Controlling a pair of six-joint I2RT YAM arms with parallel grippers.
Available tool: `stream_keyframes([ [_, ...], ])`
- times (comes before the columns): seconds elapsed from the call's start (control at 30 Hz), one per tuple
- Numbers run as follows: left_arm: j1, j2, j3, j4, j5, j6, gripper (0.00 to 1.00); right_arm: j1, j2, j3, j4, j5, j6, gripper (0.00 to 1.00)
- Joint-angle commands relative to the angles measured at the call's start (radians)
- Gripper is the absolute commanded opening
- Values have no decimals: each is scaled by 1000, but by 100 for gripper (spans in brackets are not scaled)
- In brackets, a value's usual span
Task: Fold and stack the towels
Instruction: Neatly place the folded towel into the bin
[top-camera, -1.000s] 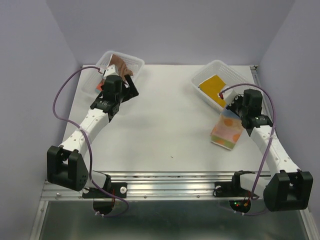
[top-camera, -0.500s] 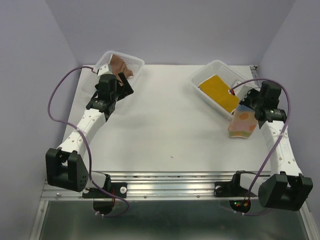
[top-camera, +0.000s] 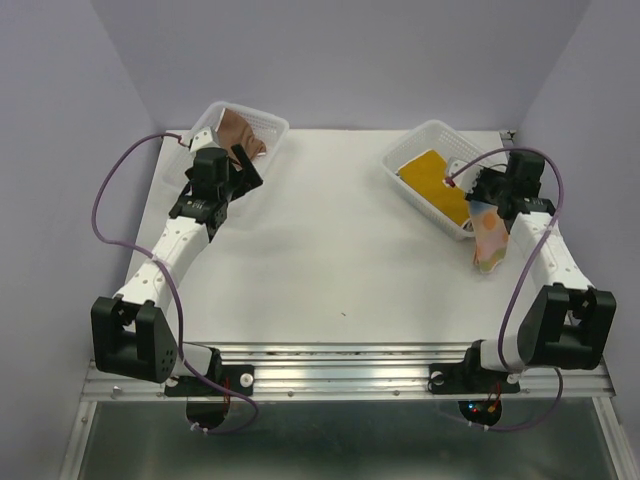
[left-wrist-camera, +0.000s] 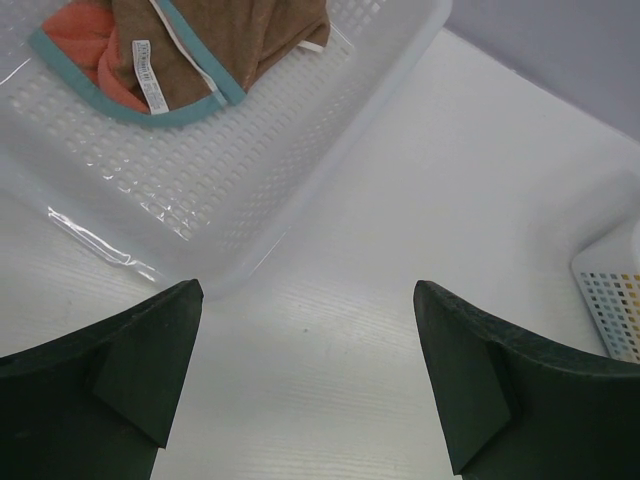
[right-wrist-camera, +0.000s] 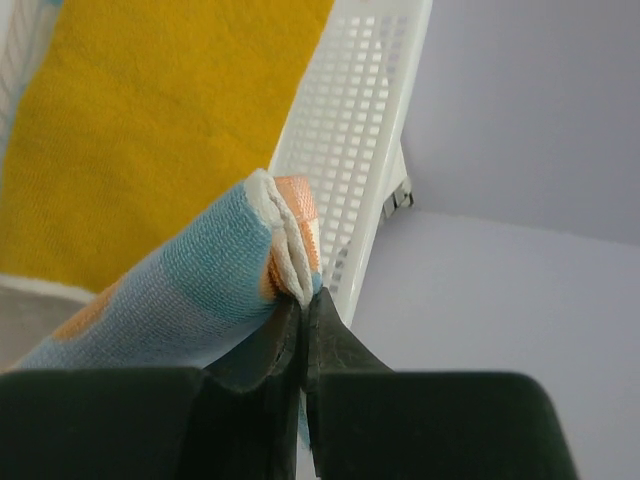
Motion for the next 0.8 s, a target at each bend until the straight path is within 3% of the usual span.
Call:
stream_keyframes([
  [0.0, 10, 2, 0, 32, -13, 5, 99, -6, 38, 94, 177, -160, -62, 1],
  [0.37, 28, 41, 9, 29, -4, -6, 99, 49, 159, 118, 264, -297, -74, 1],
  [0.53, 30, 49, -5, 30, 7, -9, 99, 98, 260, 90, 438, -246, -53, 1],
  [0.77, 37, 68, -8, 24, -5, -12, 99, 124, 335, 114, 484, -249, -38, 1],
])
